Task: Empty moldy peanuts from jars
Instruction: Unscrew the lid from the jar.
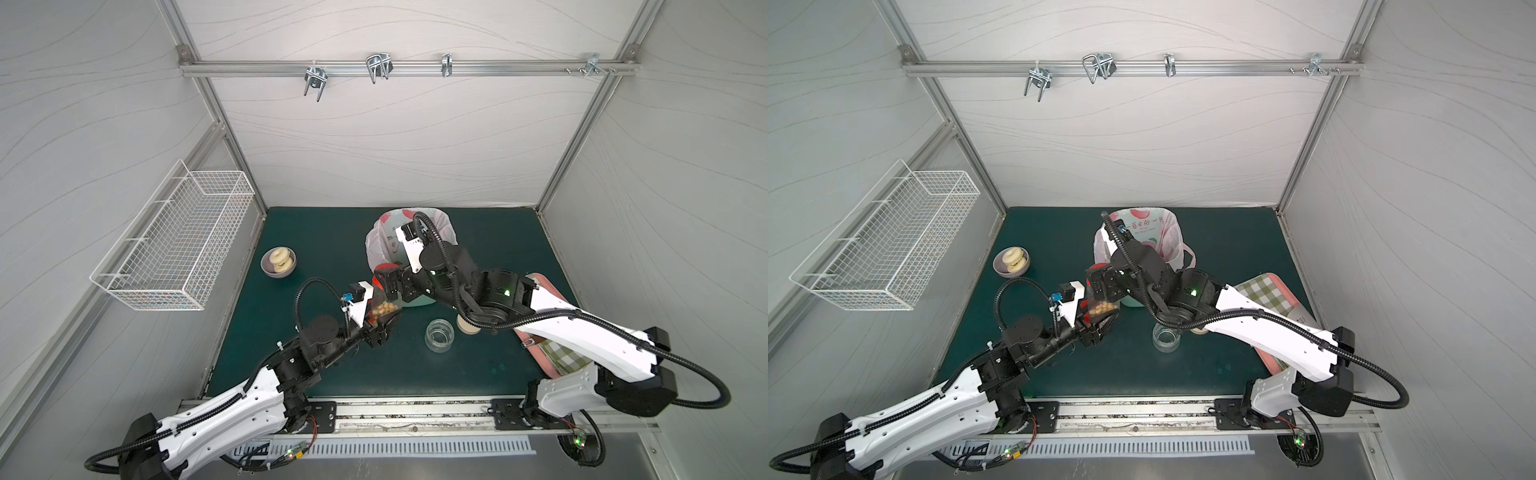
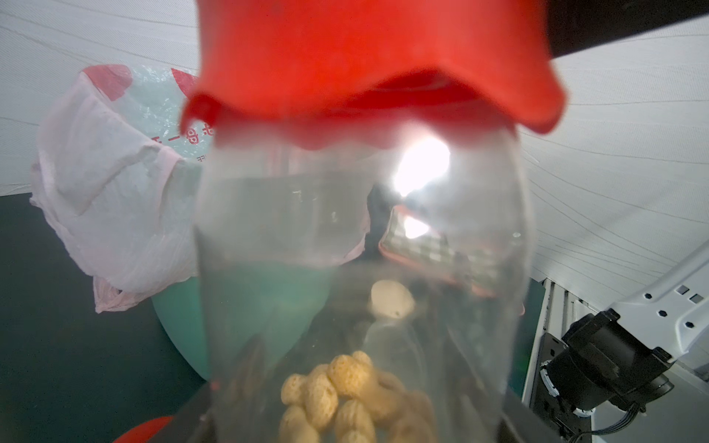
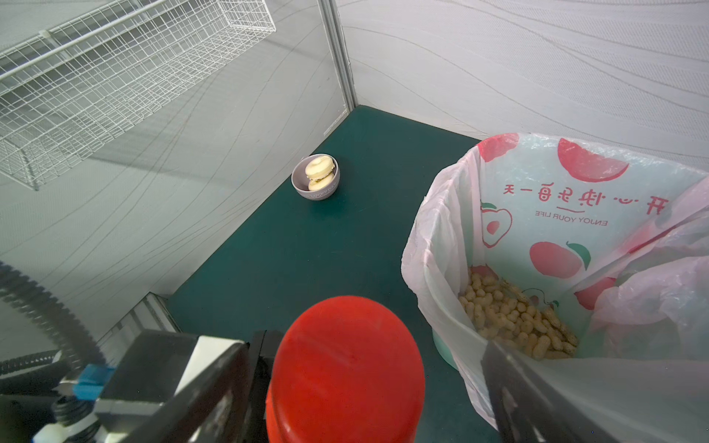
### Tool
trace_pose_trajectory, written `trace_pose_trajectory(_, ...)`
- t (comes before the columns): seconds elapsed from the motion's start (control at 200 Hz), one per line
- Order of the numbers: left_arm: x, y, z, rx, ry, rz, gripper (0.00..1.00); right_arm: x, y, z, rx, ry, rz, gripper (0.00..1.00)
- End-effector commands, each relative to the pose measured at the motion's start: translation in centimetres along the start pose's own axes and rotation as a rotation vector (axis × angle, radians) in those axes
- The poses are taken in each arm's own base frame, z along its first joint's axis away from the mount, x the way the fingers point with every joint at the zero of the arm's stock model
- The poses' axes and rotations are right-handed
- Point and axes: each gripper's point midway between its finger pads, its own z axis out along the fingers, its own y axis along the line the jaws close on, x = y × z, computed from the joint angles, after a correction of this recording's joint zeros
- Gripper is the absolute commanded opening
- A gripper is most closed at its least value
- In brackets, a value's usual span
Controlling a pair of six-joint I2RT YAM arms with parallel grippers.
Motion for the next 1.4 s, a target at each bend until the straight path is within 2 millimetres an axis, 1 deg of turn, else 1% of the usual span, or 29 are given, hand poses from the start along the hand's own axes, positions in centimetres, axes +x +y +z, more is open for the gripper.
trace_pose_trajectory(0.0, -3.1, -0.4, -0.5, 0.007, -0.098, 0.003, 0.35, -0.2, 0.6, 0.6, -0.007, -0.020, 0.027, 0.95)
trace_pose_trajectory(0.19, -3.2, -0.5, -0.5, 0.012, -0.099, 0.003, 0.35, 0.5, 1.3, 1.7, -0.019, 0.004, 0.024, 0.95)
trace_pose_trajectory(0.38, -3.2, -0.6, -0.5, 0.014, -0.100, 0.003, 0.35, 0.6, 1.5, 2.0, -0.027, 0.004, 0.026, 0.94)
trace_pose_trajectory(0.67, -3.2, -0.6, -0.5, 0.016, -0.099, 0.002, 0.35, 0.6, 1.8, 2.0, -0.039, 0.003, 0.028, 0.72)
trace_pose_trajectory(0.86, -3.4, -0.8, -0.6, 0.030, -0.105, -0.004, 0.35, 1.0, 1.9, 2.0, -0.051, 0.015, 0.021, 0.62)
trace_pose_trajectory(0.96, -3.6, -1.0, -0.8, 0.039, -0.112, -0.008, 0.35, 1.1, 2.1, 1.9, -0.068, 0.018, 0.017, 0.59)
trace_pose_trajectory(1.04, -3.8, -1.2, -0.9, 0.051, -0.116, -0.009, 0.35, 1.0, 2.6, 1.5, -0.102, 0.014, 0.010, 0.57)
trace_pose_trajectory(1.211, -4.2, -1.9, -1.3, 0.090, -0.130, -0.017, 0.35, 1.0, 4.4, 0.3, -0.261, 0.024, -0.020, 0.54)
trace_pose_trajectory(1.396, -4.9, -3.1, -1.7, 0.154, -0.134, -0.025, 0.35, 1.0, 5.2, -0.6, -0.406, 0.037, -0.030, 0.51)
